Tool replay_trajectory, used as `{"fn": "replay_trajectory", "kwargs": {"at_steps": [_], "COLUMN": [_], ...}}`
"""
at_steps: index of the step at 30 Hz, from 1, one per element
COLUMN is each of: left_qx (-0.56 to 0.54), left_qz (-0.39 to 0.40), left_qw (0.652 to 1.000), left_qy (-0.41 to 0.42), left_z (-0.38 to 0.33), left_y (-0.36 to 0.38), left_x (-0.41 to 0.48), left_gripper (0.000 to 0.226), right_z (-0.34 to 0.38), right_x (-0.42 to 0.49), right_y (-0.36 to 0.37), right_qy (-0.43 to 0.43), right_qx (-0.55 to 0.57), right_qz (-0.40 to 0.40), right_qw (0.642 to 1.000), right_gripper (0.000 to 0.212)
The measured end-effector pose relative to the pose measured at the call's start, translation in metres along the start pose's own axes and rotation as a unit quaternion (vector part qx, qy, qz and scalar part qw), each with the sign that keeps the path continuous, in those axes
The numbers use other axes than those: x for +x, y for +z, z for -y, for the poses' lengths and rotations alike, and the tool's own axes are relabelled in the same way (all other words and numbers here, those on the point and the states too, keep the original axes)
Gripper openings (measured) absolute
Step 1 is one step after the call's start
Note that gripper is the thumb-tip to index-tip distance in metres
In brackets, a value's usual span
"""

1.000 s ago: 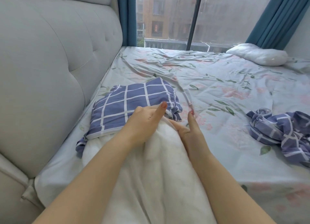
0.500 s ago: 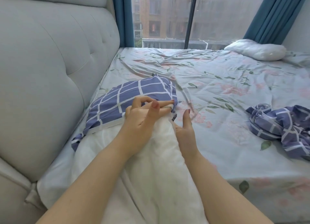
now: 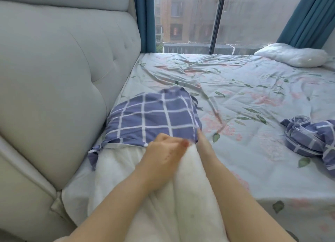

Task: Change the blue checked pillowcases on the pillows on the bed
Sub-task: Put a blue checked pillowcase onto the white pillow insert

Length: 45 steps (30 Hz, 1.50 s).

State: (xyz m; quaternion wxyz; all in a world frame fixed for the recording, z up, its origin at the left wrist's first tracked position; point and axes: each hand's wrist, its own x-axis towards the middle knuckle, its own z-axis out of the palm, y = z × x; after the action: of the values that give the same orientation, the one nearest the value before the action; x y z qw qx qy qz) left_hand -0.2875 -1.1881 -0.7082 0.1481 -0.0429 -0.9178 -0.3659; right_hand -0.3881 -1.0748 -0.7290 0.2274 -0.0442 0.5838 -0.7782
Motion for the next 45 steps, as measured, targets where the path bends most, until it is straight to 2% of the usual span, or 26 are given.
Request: {"fn": "replay_trajectory", "kwargs": {"at_steps": [1,2,5,6,8,11,13,14,16,18,20,22,23,25,27,28,30,31,33,35,36,38,40,42,43,45], "left_qx": [0.016,0.007,-0.095,-0.103,-0.045,0.006,-0.039,-0.055,-0.083,-0.099,-0.128,-0.14,-0.146,-0.168,-0.179,-0.188,-0.222,-0.24,-0.276,-0.308,-0.322,-0.349,-0.379,-0.43,-0.458,-0.484], "left_qz": [0.021,0.021,-0.075,-0.12,-0.205,-0.287,-0.311,-0.305,-0.289,-0.29,-0.276,-0.243,-0.235,-0.224,-0.213,-0.215,-0.234,-0.241,-0.24,-0.24,-0.239,-0.237,-0.224,-0.191,-0.174,-0.14], "left_qw": [1.0,1.0,0.989,0.981,0.963,0.916,0.882,0.867,0.835,0.819,0.823,0.83,0.832,0.833,0.827,0.823,0.816,0.812,0.808,0.816,0.82,0.827,0.833,0.829,0.823,0.824], "left_qy": [0.005,-0.006,-0.088,-0.116,-0.17,-0.28,-0.351,-0.39,-0.46,-0.486,-0.481,-0.482,-0.48,-0.478,-0.489,-0.491,-0.48,-0.474,-0.462,-0.426,-0.407,-0.372,-0.336,-0.304,-0.287,-0.258], "left_z": [-0.002,-0.004,0.004,0.01,0.025,0.062,0.085,0.092,0.104,0.105,0.101,0.101,0.101,0.097,0.1,0.1,0.094,0.093,0.089,0.079,0.073,0.062,0.051,0.045,0.041,0.029], "left_y": [0.005,0.005,-0.011,-0.02,-0.037,-0.058,-0.066,-0.068,-0.065,-0.062,-0.06,-0.059,-0.06,-0.062,-0.063,-0.064,-0.065,-0.065,-0.065,-0.066,-0.066,-0.065,-0.062,-0.061,-0.061,-0.063], "left_x": [-0.001,-0.001,0.001,0.001,0.001,-0.002,-0.004,-0.005,-0.005,-0.005,-0.003,-0.002,-0.002,-0.003,-0.003,-0.002,-0.001,0.0,0.002,0.002,0.002,0.002,0.003,0.004,0.004,0.002], "left_gripper": [0.088,0.088,0.077,0.076,0.077,0.066,0.05,0.051,0.07,0.076,0.07,0.065,0.064,0.069,0.086,0.087,0.069,0.062,0.052,0.041,0.035,0.032,0.031,0.039,0.047,0.057], "right_z": [-0.004,-0.003,0.003,0.01,0.018,0.029,0.032,0.033,0.034,0.033,0.027,0.022,0.022,0.027,0.029,0.029,0.027,0.027,0.026,0.027,0.028,0.028,0.026,0.027,0.027,0.023], "right_x": [0.0,-0.005,-0.009,-0.014,-0.02,-0.031,-0.037,-0.042,-0.051,-0.059,-0.058,-0.046,-0.04,-0.032,-0.025,-0.024,-0.027,-0.031,-0.036,-0.04,-0.04,-0.04,-0.043,-0.053,-0.061,-0.073], "right_y": [-0.006,-0.01,-0.013,-0.015,-0.023,-0.026,-0.02,-0.015,-0.006,0.001,0.002,-0.007,-0.012,-0.022,-0.029,-0.03,-0.026,-0.023,-0.018,-0.016,-0.015,-0.011,-0.004,0.01,0.02,0.036], "right_qy": [0.0,0.004,0.057,0.043,-0.011,-0.144,-0.234,-0.272,-0.325,-0.34,-0.332,-0.298,-0.26,-0.192,-0.192,-0.209,-0.241,-0.238,-0.185,-0.13,-0.132,-0.178,-0.26,-0.344,-0.369,-0.393], "right_qx": [-0.043,-0.083,-0.113,-0.154,-0.188,-0.19,-0.216,-0.237,-0.278,-0.328,-0.424,-0.557,-0.595,-0.56,-0.51,-0.51,-0.538,-0.55,-0.551,-0.56,-0.582,-0.609,-0.546,-0.448,-0.425,-0.446], "right_qz": [-0.009,-0.01,-0.079,-0.112,-0.175,-0.235,-0.222,-0.197,-0.111,0.003,0.046,0.013,0.0,0.009,0.025,0.038,0.085,0.113,0.157,0.143,0.114,0.039,-0.004,0.03,0.064,0.113], "right_qw": [0.999,0.996,0.989,0.981,0.966,0.942,0.922,0.912,0.897,0.881,0.841,0.775,0.761,0.806,0.838,0.833,0.803,0.793,0.798,0.806,0.794,0.772,0.797,0.824,0.824,0.796], "right_gripper": [0.034,0.029,0.048,0.054,0.057,0.045,0.034,0.028,0.019,0.018,0.023,0.042,0.046,0.045,0.049,0.05,0.056,0.059,0.066,0.067,0.066,0.066,0.064,0.056,0.049,0.043]}}
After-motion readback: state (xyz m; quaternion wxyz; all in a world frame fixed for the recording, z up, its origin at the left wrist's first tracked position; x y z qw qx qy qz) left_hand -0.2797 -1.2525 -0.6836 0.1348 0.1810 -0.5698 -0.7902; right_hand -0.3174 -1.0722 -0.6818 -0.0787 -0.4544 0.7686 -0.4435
